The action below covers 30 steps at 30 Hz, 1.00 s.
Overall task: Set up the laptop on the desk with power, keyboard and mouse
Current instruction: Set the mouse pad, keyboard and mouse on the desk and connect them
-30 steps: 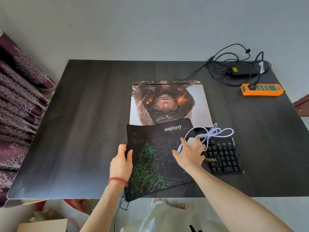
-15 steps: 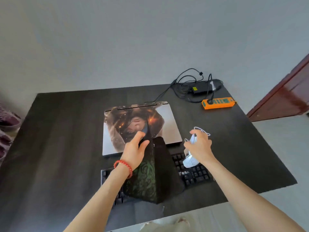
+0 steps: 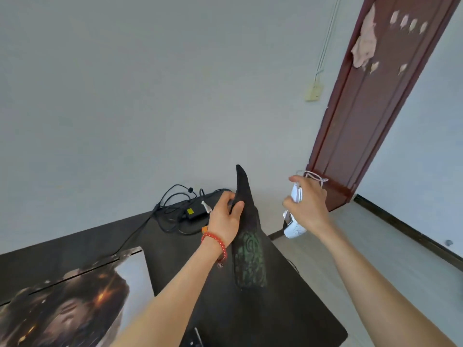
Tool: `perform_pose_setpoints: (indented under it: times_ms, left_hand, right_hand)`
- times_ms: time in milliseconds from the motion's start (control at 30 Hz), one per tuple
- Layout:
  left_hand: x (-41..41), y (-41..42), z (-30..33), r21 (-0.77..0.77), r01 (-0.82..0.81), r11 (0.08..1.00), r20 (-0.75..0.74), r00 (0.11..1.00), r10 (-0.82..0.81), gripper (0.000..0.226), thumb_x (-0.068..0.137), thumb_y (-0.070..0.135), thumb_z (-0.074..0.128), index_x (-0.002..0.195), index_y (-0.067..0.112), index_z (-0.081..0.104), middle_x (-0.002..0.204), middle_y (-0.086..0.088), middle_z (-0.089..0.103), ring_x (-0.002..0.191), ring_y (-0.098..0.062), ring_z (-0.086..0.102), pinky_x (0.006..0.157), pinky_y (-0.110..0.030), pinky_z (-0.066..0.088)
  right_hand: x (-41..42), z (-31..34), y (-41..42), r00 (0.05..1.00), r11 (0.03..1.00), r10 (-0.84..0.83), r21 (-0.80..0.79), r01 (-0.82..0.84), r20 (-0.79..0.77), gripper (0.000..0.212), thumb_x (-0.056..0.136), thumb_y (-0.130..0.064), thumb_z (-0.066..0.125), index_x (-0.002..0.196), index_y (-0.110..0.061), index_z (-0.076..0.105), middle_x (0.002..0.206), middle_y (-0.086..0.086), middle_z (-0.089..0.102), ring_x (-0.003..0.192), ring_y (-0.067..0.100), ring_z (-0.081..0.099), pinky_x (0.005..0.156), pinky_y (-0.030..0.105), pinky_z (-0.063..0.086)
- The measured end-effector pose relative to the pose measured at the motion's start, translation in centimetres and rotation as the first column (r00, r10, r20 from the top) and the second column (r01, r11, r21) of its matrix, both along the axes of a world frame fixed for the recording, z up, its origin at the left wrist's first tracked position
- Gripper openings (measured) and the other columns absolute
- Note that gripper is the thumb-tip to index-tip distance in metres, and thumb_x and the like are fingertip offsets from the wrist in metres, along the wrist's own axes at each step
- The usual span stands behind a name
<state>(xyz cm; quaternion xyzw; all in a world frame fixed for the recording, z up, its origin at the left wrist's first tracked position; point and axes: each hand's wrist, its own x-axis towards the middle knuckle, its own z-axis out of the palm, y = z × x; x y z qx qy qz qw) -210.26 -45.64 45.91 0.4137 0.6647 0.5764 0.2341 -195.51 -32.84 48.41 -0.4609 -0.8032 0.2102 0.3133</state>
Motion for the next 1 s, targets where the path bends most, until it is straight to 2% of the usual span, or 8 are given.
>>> perform_pose_setpoints:
  times_ms: [100, 233, 367, 467, 600, 733, 867, 1000]
  left_hand:
    - [0.7, 3.8, -2.9, -0.040, -0.079, 0.996, 0.162, 0.983, 0.084, 0.011, 0.094, 0.018, 0.046, 0.101, 0.011, 0.051, 0.101, -0.017, 0.065, 0.094, -0.034, 0.063, 0.086, -0.051, 0.050]
    - [1.3, 5.5, -10.6, -0.281, -0.098, 0.955, 0.261, 0.950, 0.174, 0.020, 0.094, 0.017, 0.046, 0.112, 0.009, 0.049, 0.110, -0.013, 0.062, 0.104, -0.033, 0.059, 0.093, -0.049, 0.047]
    - [0.9, 4.2, -17.7, -0.553, -0.127, 0.823, 0.252, 0.916, 0.311, 0.021, 0.093, 0.018, 0.047, 0.110, 0.006, 0.046, 0.103, -0.019, 0.059, 0.095, -0.037, 0.060, 0.077, -0.048, 0.055]
    - [-0.2, 2.2, -22.0, -0.688, -0.181, 0.703, 0.158, 0.908, 0.389, 0.023, 0.093, 0.012, 0.047, 0.115, 0.009, 0.045, 0.100, -0.016, 0.058, 0.093, -0.035, 0.060, 0.079, -0.047, 0.055]
    - [-1.3, 0.1, -25.0, -0.725, -0.223, 0.652, 0.031, 0.935, 0.354, 0.015, 0.092, 0.009, 0.045, 0.108, 0.010, 0.045, 0.079, -0.015, 0.058, 0.071, -0.030, 0.055, 0.071, -0.040, 0.054]
    - [-2.5, -2.2, -26.5, -0.772, -0.264, 0.578, -0.060, 0.936, 0.348, 0.025, 0.092, 0.013, 0.047, 0.117, 0.014, 0.046, 0.099, -0.019, 0.061, 0.080, -0.034, 0.059, 0.071, -0.036, 0.051]
    - [-3.6, -4.3, -26.8, -0.797, -0.318, 0.514, -0.164, 0.932, 0.323, 0.044, 0.089, 0.026, 0.055, 0.130, 0.016, 0.045, 0.124, -0.014, 0.046, 0.105, -0.032, 0.056, 0.091, -0.038, 0.047]
    - [-3.1, -4.3, -26.0, -0.712, -0.402, 0.576, -0.211, 0.905, 0.370, 0.037, 0.088, 0.025, 0.054, 0.123, 0.014, 0.051, 0.125, -0.013, 0.047, 0.109, -0.031, 0.051, 0.096, -0.040, 0.044]
  right_hand:
    - [0.9, -0.8, 3.2, 0.998, 1.000, 0.019, -0.003, -0.019, 0.055, 0.051, 0.076, -0.016, 0.059, 0.125, -0.024, 0.047, 0.129, 0.006, 0.041, 0.119, 0.028, 0.028, 0.094, 0.034, 0.029]
    - [1.2, -5.6, 4.8, 0.969, 0.992, 0.120, -0.065, -0.108, 0.217, 0.049, 0.077, -0.016, 0.055, 0.125, -0.025, 0.047, 0.129, 0.006, 0.040, 0.117, 0.028, 0.027, 0.092, 0.041, 0.037]
    - [0.4, -11.7, 4.1, 0.858, 0.949, 0.310, -0.192, -0.251, 0.409, 0.051, 0.078, -0.019, 0.054, 0.127, -0.023, 0.045, 0.131, 0.009, 0.039, 0.119, 0.031, 0.029, 0.094, 0.042, 0.038]
    - [-0.9, -16.5, 3.0, 0.724, 0.878, 0.475, -0.327, -0.351, 0.501, 0.051, 0.079, -0.022, 0.053, 0.129, -0.026, 0.041, 0.134, 0.007, 0.035, 0.121, 0.030, 0.026, 0.089, 0.048, 0.042]
    - [-2.8, -21.0, 1.4, 0.563, 0.809, 0.576, -0.318, -0.494, 0.592, 0.051, 0.081, -0.023, 0.053, 0.130, -0.026, 0.040, 0.131, 0.008, 0.036, 0.120, 0.032, 0.027, 0.085, 0.049, 0.041]
    - [-4.8, -24.2, -1.1, 0.470, 0.761, 0.581, -0.237, -0.604, 0.665, 0.047, 0.081, -0.025, 0.055, 0.127, -0.023, 0.045, 0.128, 0.008, 0.042, 0.118, 0.032, 0.032, 0.078, 0.044, 0.042]
    - [-6.5, -25.8, -2.5, 0.462, 0.725, 0.627, -0.253, -0.640, 0.628, 0.052, 0.083, -0.028, 0.058, 0.132, -0.023, 0.041, 0.140, 0.009, 0.037, 0.132, 0.034, 0.025, 0.087, 0.054, 0.041]
    - [-6.5, -25.8, -2.6, 0.525, 0.673, 0.731, -0.338, -0.657, 0.435, 0.054, 0.087, -0.036, 0.056, 0.137, -0.022, 0.039, 0.146, 0.007, 0.034, 0.135, 0.034, 0.023, 0.102, 0.052, 0.035]
